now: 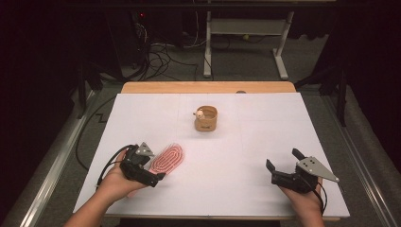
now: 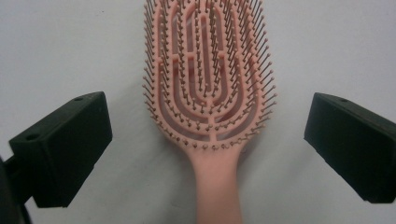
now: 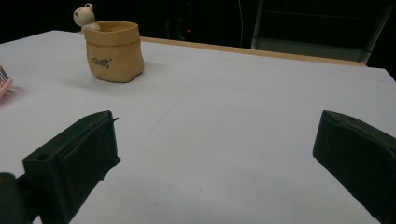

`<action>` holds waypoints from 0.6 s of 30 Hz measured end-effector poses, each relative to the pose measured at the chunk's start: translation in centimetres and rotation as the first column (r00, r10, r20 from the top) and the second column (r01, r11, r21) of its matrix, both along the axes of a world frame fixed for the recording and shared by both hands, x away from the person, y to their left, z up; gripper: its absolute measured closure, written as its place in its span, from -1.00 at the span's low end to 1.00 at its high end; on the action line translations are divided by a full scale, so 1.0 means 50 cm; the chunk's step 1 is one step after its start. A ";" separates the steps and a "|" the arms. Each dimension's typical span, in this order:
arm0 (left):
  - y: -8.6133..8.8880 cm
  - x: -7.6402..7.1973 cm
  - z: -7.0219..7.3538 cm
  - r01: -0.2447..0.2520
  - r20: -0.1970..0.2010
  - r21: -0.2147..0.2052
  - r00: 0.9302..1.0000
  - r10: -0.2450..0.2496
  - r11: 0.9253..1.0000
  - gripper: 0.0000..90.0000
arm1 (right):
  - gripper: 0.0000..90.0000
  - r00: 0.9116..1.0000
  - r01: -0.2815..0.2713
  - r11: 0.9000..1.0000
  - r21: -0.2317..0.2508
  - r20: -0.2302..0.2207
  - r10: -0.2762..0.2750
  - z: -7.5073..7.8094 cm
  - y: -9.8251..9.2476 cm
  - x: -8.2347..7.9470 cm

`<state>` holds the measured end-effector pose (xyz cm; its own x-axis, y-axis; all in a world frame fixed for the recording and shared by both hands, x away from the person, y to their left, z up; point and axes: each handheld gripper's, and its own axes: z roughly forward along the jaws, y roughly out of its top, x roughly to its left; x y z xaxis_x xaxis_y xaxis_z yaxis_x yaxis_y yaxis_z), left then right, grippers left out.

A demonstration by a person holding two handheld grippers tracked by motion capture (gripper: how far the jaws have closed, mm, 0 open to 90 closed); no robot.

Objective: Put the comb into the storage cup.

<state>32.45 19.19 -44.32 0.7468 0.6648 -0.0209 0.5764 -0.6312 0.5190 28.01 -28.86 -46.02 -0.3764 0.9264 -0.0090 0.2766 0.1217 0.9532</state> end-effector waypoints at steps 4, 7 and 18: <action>-0.007 0.012 0.008 0.001 -0.015 0.021 1.000 -0.001 1.000 -0.97 | -0.99 1.000 -0.002 1.000 0.001 -0.002 0.002 -0.001 0.000 0.001; -0.014 0.020 0.013 0.006 -0.035 0.030 0.999 -0.004 1.000 -0.97 | -0.99 1.000 -0.003 1.000 0.002 -0.004 0.003 -0.001 0.001 0.001; -0.036 0.053 0.019 0.004 -0.089 0.092 0.996 0.004 0.996 -0.97 | -0.99 1.000 -0.006 1.000 0.016 -0.001 0.006 -0.001 -0.001 -0.002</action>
<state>35.11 17.39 -43.37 0.7448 0.6668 -0.0265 0.6177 -0.6739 0.4054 27.93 -28.89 -46.05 -0.3817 0.9243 0.0062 0.2775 0.1082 0.9546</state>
